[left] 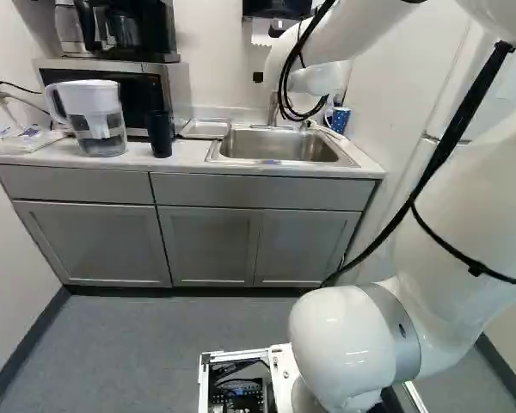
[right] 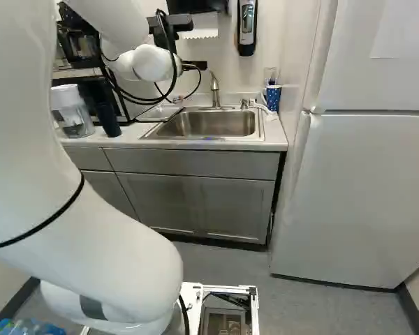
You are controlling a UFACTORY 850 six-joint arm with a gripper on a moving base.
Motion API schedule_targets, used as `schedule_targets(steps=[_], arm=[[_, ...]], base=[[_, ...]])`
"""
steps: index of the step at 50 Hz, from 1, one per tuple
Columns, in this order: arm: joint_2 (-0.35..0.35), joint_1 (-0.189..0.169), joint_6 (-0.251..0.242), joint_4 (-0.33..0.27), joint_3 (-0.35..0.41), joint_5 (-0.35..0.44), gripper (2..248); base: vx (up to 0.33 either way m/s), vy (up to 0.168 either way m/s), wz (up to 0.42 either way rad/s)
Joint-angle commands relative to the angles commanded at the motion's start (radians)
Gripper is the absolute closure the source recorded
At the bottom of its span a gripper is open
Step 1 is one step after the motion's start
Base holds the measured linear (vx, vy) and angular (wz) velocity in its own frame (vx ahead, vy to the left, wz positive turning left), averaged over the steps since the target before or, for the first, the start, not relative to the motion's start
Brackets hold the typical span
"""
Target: Rinse the cup and place it in the tray
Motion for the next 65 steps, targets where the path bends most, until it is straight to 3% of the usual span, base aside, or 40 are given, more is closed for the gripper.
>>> schedule_targets(steps=[65], arm=[[0.000,0.000,0.000,0.000,0.000,0.000,3]], base=[[0.042,-0.028,0.151]])
